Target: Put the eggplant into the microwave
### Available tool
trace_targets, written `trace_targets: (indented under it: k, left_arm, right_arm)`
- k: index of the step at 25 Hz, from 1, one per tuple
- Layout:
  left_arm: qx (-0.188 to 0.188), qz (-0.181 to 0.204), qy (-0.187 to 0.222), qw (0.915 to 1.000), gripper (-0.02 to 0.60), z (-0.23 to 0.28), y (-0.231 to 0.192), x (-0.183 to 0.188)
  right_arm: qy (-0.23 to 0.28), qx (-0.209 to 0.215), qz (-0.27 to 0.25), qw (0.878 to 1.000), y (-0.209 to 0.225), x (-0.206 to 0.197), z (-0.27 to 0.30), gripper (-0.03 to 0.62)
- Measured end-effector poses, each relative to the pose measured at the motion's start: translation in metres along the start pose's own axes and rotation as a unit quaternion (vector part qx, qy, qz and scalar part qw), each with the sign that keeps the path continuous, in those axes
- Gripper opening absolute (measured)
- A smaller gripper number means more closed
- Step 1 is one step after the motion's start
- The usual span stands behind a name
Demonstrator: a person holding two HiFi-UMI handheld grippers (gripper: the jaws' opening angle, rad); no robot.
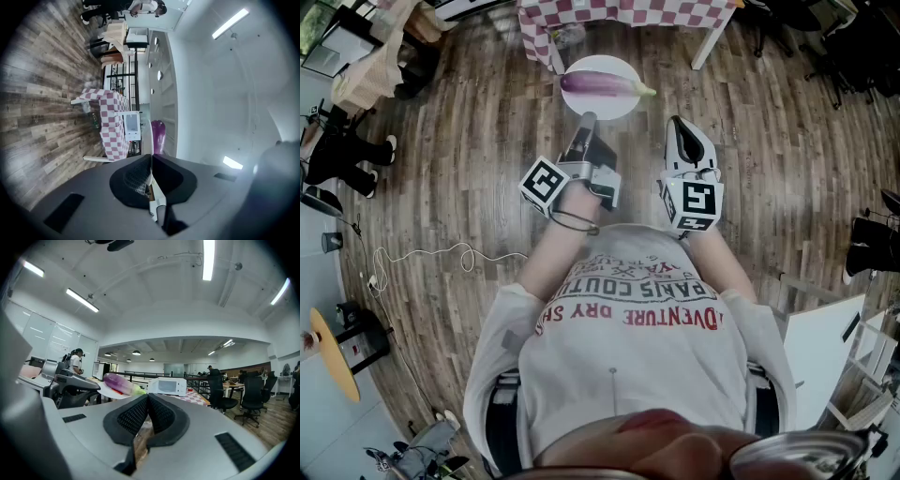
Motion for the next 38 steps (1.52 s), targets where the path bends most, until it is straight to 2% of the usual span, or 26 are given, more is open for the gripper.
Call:
trace_targets:
  k: [5, 8, 18, 25, 31, 38]
  left_arm:
    - [-0.010, -0.012, 0.004, 0.9999, 0.031, 0.010, 0.010, -0.005]
    - [-0.001, -0.013, 0.004, 0.9999, 0.031, 0.013, 0.006, -0.012]
    - [-0.004, -0.038, 0.013, 0.9992, 0.031, 0.027, 0.011, -0.046]
    - [0.012, -0.046, 0.011, 0.9988, 0.031, 0.049, -0.006, -0.058]
    - [0.016, -0.053, -0.009, 0.9985, 0.031, 0.094, -0.029, -0.045]
    - [0.009, -0.063, -0.029, 0.9976, 0.031, 0.200, -0.054, 0.004]
  right_arm:
    - [-0.002, 0.010, -0.003, 1.000, 0.006, 0.000, 0.004, 0.025]
    - [-0.004, 0.015, -0.001, 1.000, 0.014, -0.002, 0.006, 0.025]
    - [-0.016, 0.026, 0.004, 1.000, 0.051, -0.014, 0.001, 0.026]
    - [-0.037, 0.019, 0.023, 0.999, 0.080, -0.031, 0.016, 0.026]
    - [-0.043, -0.003, 0.036, 0.998, 0.102, -0.039, 0.067, 0.025]
    - [-0.044, -0.022, 0.030, 0.998, 0.123, -0.019, 0.170, 0.026]
Point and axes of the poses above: the fingertips, and each gripper's own axes: z forward along the fingers, y to its right, x out of its top, the point moved 6 cm from there along -z, backward along the fingers, and after that the axes turned 12 degrees about z, right-handed, at the moved point
